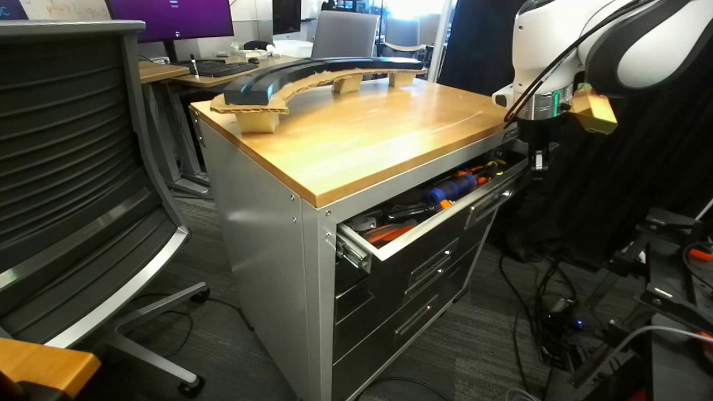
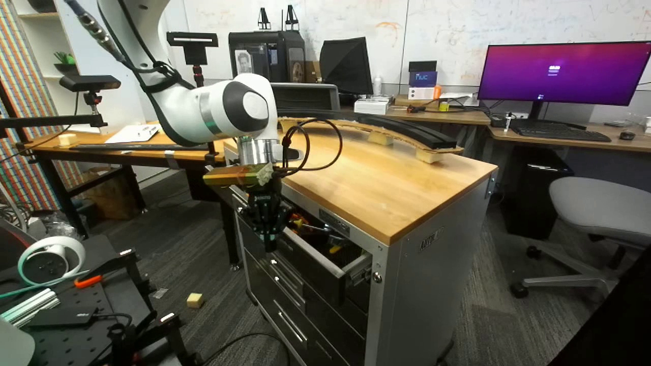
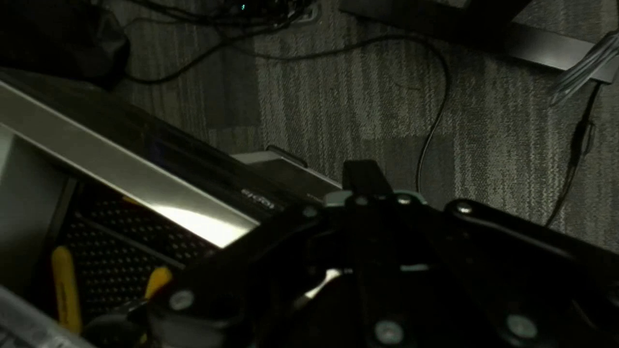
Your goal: Pick up the screwdriver and put it in the open drawer
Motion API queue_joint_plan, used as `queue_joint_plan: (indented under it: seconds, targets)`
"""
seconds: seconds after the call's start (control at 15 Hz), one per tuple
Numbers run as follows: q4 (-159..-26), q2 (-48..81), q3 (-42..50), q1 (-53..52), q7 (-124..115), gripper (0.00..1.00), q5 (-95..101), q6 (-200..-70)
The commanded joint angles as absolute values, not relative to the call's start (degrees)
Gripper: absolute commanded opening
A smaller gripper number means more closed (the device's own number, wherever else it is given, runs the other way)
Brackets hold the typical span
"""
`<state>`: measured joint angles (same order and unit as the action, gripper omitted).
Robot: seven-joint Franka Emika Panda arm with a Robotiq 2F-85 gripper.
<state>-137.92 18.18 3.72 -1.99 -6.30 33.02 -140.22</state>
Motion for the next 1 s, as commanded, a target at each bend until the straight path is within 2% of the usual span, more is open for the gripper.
queue_joint_plan:
  seconds: [0.0,0.53,0.93]
  targets:
    - [-133.29,23.39,4.89,-3.67,-5.94,0.0,41.18,-146.93]
    - [-134.57,19.35,5.16,-4.9,-11.84,0.0,58.05,-157.51]
    - [-136.63,15.31,5.01,-5.54,-18.41,0.0,69.88,-159.81]
